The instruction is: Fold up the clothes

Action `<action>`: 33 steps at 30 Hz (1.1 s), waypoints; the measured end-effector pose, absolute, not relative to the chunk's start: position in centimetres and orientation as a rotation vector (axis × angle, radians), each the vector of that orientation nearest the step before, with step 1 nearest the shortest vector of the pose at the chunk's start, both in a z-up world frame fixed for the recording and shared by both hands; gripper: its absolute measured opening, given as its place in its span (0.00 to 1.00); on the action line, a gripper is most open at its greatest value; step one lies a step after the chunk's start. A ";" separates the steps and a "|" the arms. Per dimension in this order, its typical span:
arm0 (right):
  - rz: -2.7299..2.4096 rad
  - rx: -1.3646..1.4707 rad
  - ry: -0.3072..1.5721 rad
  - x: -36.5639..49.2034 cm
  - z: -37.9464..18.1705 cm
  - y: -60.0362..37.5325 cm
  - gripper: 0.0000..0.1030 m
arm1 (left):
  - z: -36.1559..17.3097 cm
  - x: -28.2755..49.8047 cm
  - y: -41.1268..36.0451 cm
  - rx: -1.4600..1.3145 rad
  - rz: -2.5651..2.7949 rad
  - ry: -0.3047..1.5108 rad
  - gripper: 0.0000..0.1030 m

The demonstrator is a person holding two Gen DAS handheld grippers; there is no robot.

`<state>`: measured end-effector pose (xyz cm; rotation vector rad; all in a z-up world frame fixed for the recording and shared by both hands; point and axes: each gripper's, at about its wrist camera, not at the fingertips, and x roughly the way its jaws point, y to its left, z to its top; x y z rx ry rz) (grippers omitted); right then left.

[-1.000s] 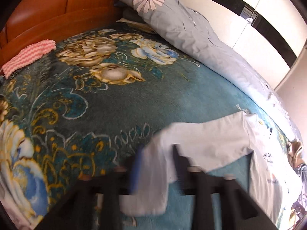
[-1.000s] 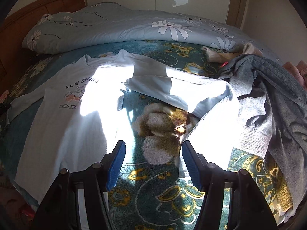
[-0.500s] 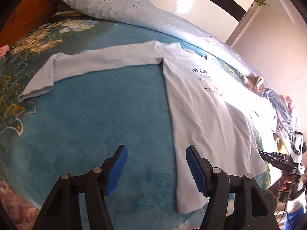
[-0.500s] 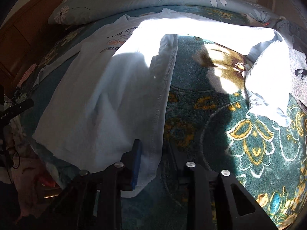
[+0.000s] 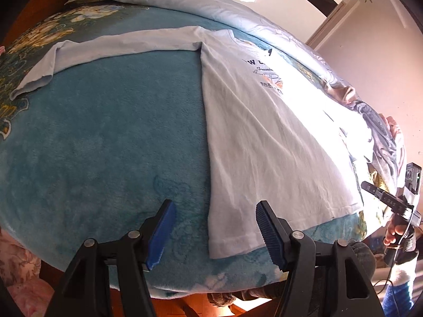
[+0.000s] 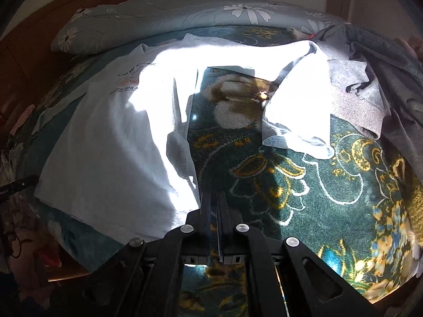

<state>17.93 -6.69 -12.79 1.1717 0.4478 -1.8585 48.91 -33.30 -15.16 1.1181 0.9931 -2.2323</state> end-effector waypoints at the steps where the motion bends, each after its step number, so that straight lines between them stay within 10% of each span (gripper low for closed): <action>1: -1.848 1.176 0.409 17.8 -12.7 -6.3 0.04 | -15.2 48.7 -33.0 1.122 -2.237 0.992 0.64; 4: -1.815 1.175 0.345 18.2 -12.7 -5.4 0.07 | -15.2 48.1 -32.4 1.129 -2.235 0.973 0.64; 7: -1.787 1.226 0.230 18.0 -13.4 -4.6 0.43 | -15.3 48.0 -32.2 1.124 -2.226 0.999 0.62; 14: -1.774 1.262 0.216 18.7 -14.9 -5.1 0.45 | -15.6 48.6 -32.1 1.085 -2.153 1.048 0.20; 17: -1.727 1.261 0.204 19.4 -14.7 -5.5 0.42 | -15.9 49.1 -32.2 1.048 -2.155 1.160 0.08; 21: -1.719 1.237 0.286 20.4 -14.4 -6.1 0.08 | -15.0 50.0 -32.0 0.973 -2.139 1.146 0.06; 33: -1.662 1.222 0.358 22.0 -14.8 -5.9 0.05 | -15.6 51.3 -31.8 1.047 -2.116 1.034 0.06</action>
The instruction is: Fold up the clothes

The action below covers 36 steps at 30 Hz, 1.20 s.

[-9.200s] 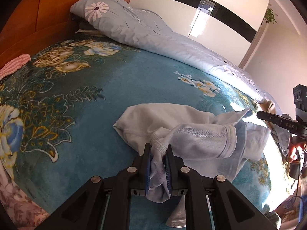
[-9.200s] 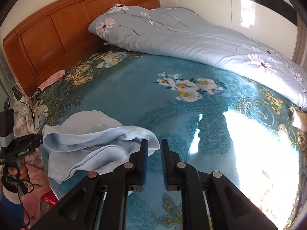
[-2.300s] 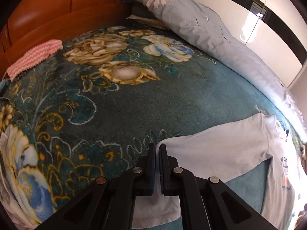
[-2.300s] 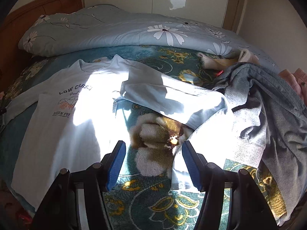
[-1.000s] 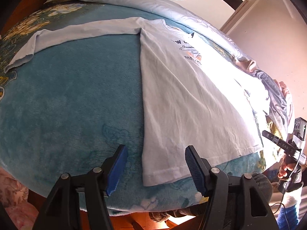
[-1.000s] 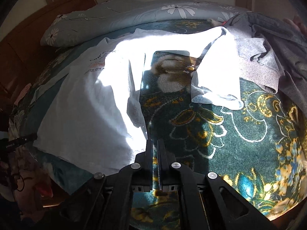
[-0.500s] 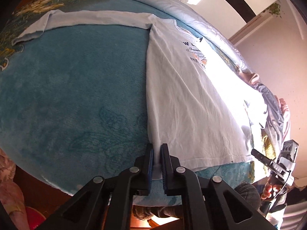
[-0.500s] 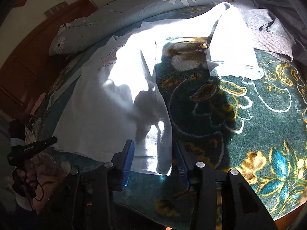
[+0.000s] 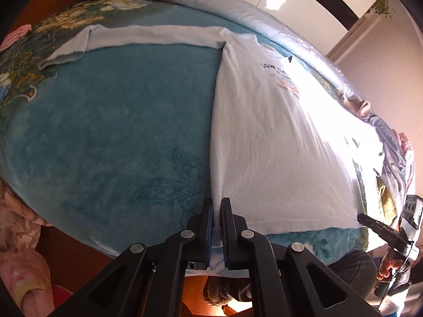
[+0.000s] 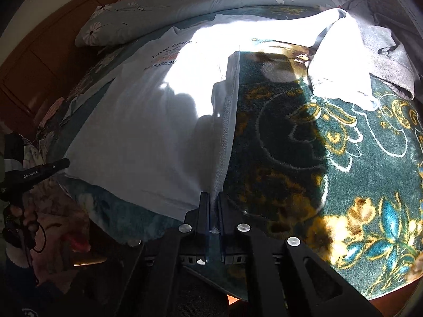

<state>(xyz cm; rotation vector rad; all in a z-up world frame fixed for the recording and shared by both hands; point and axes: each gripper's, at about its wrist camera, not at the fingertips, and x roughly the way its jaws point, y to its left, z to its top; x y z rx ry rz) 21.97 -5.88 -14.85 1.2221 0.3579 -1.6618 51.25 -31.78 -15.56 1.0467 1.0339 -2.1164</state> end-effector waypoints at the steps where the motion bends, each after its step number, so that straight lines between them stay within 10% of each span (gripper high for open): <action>1: -1.656 1.226 0.347 21.9 -15.0 -5.8 0.06 | -15.2 51.3 -31.7 1.043 -2.147 1.012 0.09; 4: -1.648 1.191 0.331 21.4 -13.9 -5.3 0.11 | -13.7 51.8 -31.4 1.023 -2.237 0.939 0.15; 8: -1.760 1.119 0.295 18.4 -11.5 -4.0 0.35 | -11.0 53.7 -32.0 0.916 -2.257 0.821 0.59; 22: -2.100 1.294 -0.077 4.2 -14.7 -3.3 0.40 | -10.8 52.7 -36.2 0.795 -2.230 0.926 0.61; 23: -2.101 1.286 -0.071 4.4 -14.6 -3.6 0.37 | -10.9 52.5 -36.3 0.800 -2.234 0.931 0.61; 25: -2.089 1.279 -0.095 4.4 -14.2 -3.5 0.01 | -11.3 52.1 -36.6 0.816 -2.241 0.943 0.61; 36: -2.063 1.063 0.048 3.4 0.5 -8.3 0.01 | -11.4 52.6 -38.7 0.752 -2.253 0.960 0.61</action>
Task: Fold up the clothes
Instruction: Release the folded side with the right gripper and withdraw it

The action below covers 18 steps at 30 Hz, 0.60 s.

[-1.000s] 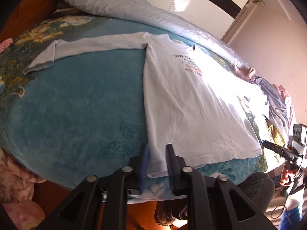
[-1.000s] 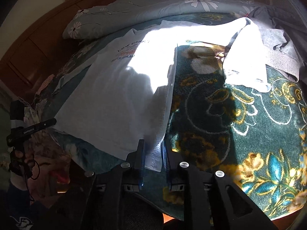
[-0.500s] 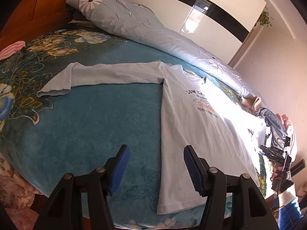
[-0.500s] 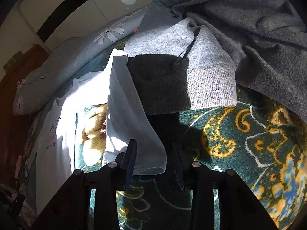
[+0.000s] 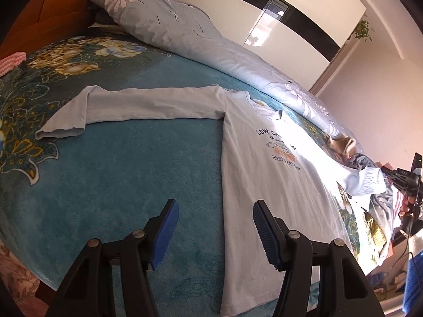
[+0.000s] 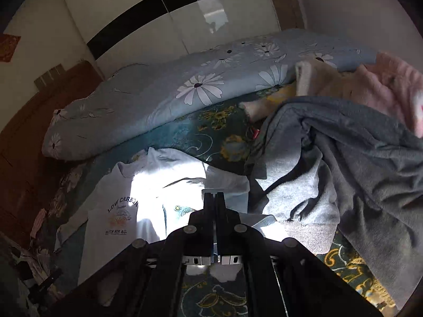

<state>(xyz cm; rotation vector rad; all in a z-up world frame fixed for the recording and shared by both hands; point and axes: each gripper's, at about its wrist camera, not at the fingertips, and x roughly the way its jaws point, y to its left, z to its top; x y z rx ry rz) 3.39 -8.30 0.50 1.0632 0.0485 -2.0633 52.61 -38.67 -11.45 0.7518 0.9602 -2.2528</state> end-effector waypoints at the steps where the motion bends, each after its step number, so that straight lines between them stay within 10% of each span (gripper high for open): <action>1: -2.052 1.057 0.063 3.4 1.2 -9.2 0.01 | -11.5 52.8 -38.9 0.745 -2.248 0.965 0.61; 18: -1.453 1.099 0.230 16.1 -2.0 -43.5 0.01 | -11.7 55.4 -40.8 0.699 -2.143 1.005 0.61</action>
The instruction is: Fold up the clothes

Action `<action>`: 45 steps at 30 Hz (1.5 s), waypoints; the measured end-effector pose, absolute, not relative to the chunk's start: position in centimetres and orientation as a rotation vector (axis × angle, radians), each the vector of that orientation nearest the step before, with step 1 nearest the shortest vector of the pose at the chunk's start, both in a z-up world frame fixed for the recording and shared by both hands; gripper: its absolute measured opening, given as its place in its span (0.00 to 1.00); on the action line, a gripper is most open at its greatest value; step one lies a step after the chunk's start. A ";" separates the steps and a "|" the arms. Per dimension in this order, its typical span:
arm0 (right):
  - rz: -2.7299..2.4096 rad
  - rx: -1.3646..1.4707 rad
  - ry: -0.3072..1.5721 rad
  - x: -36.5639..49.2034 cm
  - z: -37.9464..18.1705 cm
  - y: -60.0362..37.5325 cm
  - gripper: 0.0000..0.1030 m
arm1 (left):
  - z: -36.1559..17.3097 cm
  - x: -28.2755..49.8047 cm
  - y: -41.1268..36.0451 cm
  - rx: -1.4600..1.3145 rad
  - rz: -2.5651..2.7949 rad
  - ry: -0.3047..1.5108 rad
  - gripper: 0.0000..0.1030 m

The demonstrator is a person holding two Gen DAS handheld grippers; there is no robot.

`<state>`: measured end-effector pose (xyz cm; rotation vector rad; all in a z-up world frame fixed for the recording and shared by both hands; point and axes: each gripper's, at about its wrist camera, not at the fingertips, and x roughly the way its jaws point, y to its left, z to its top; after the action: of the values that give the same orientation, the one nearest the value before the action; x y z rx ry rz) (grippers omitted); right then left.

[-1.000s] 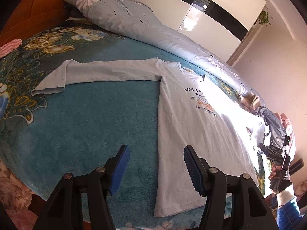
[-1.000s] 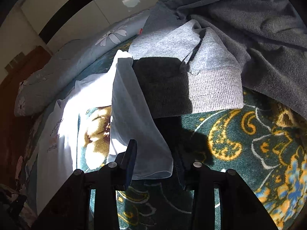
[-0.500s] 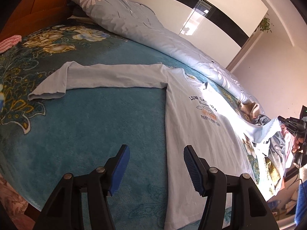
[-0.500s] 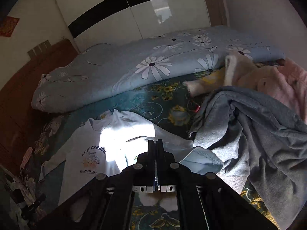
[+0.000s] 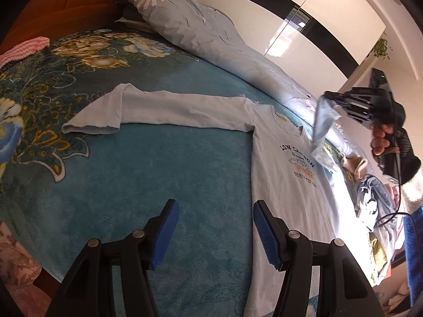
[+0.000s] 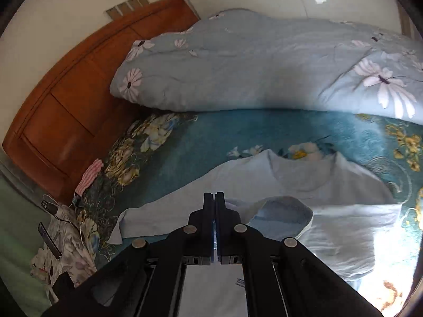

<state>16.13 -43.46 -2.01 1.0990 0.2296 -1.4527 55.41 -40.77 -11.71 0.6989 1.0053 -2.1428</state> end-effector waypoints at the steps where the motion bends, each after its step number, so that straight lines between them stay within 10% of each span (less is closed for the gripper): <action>1: -1.423 1.133 0.246 17.0 -3.8 -45.1 0.01 | -11.6 55.4 -40.9 0.707 -2.137 0.995 0.61; 8: -1.342 1.196 0.342 20.0 -10.3 -49.3 0.06 | -10.9 53.2 -42.5 0.761 -2.134 0.928 0.61; 12: -1.289 1.133 0.259 18.3 -8.9 -47.0 0.55 | -10.1 48.1 -44.5 0.802 -2.237 0.894 0.61; 23: -1.628 1.156 0.215 7.6 -10.4 -34.1 0.55 | -12.7 30.6 -52.3 1.013 -2.281 1.063 0.62; 30: -1.667 1.243 0.121 4.5 -13.0 -29.6 0.55 | -13.4 20.6 -50.2 1.234 -2.130 0.496 0.62; 33: -1.667 1.238 0.133 4.5 -13.1 -29.1 0.55 | -14.8 19.6 -51.0 1.278 -2.075 0.506 0.37; 35: -1.671 1.223 0.147 4.6 -13.0 -28.8 0.55 | -15.1 20.4 -51.5 1.247 -2.067 0.560 0.03; 45: -1.678 1.256 0.117 3.9 -14.3 -27.4 0.55 | -14.6 31.9 -53.2 0.926 -2.122 0.929 0.06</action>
<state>3.85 -27.42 -14.31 1.2560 0.1168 -1.6782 31.87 -53.21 -14.65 0.9264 0.9288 -2.1216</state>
